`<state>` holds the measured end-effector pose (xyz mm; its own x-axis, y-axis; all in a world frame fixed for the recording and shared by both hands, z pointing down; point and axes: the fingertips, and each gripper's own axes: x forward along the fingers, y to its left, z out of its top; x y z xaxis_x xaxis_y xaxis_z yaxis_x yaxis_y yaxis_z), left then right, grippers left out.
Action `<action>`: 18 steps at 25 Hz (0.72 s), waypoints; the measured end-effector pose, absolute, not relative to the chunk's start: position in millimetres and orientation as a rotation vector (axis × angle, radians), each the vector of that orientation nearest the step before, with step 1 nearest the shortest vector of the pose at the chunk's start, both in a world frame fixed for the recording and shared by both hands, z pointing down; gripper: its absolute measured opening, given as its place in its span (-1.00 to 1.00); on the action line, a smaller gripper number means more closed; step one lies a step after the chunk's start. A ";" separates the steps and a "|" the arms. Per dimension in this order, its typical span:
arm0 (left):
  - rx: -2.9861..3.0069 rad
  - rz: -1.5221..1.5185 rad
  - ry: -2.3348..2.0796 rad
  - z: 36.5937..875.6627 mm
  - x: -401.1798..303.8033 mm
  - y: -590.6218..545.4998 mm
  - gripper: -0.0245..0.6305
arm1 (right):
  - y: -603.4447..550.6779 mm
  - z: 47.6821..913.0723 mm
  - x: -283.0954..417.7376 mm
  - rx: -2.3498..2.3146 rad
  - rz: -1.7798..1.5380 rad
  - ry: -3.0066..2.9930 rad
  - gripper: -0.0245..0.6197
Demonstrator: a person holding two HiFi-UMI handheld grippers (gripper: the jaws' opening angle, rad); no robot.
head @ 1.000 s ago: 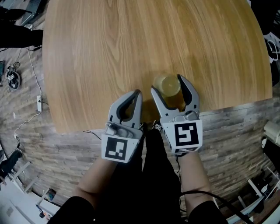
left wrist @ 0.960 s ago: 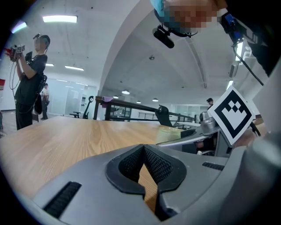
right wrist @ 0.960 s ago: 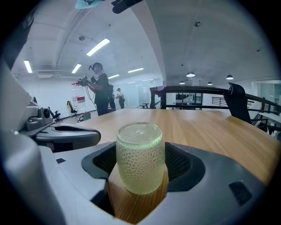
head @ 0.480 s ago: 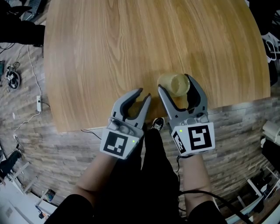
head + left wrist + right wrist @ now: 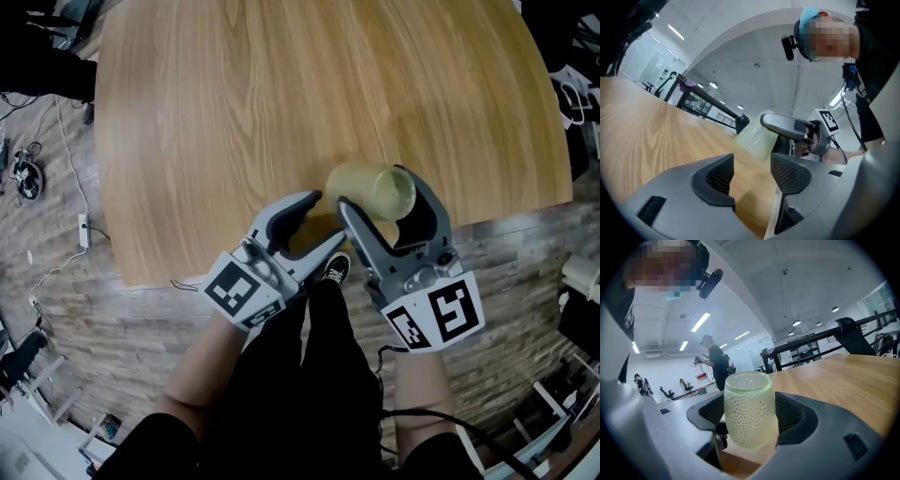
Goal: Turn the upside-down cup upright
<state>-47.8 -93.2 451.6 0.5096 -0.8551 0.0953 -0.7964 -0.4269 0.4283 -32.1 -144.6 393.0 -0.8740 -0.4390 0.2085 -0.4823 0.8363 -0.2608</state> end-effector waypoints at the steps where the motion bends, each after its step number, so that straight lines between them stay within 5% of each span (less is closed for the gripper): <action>1: 2.344 -0.214 -1.347 448.8 -45.5 -93.3 -0.19 | -143.4 392.0 -30.9 0.714 0.467 -2.881 -0.03; 10: 2.365 -0.360 -1.253 443.5 -36.5 -83.8 -0.54 | -132.4 395.0 -29.0 0.630 0.541 -2.926 -0.03; 18: 2.335 -0.484 -1.170 438.4 -41.4 -78.4 -0.65 | -130.6 394.4 -30.4 0.573 0.636 -2.964 -0.03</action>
<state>-41.4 -78.4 438.4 0.5717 -0.8148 -0.0967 -0.6447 -0.5190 0.5613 -30.4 -130.6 394.4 -0.9295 -0.3449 0.1307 -0.3682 0.8463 -0.3850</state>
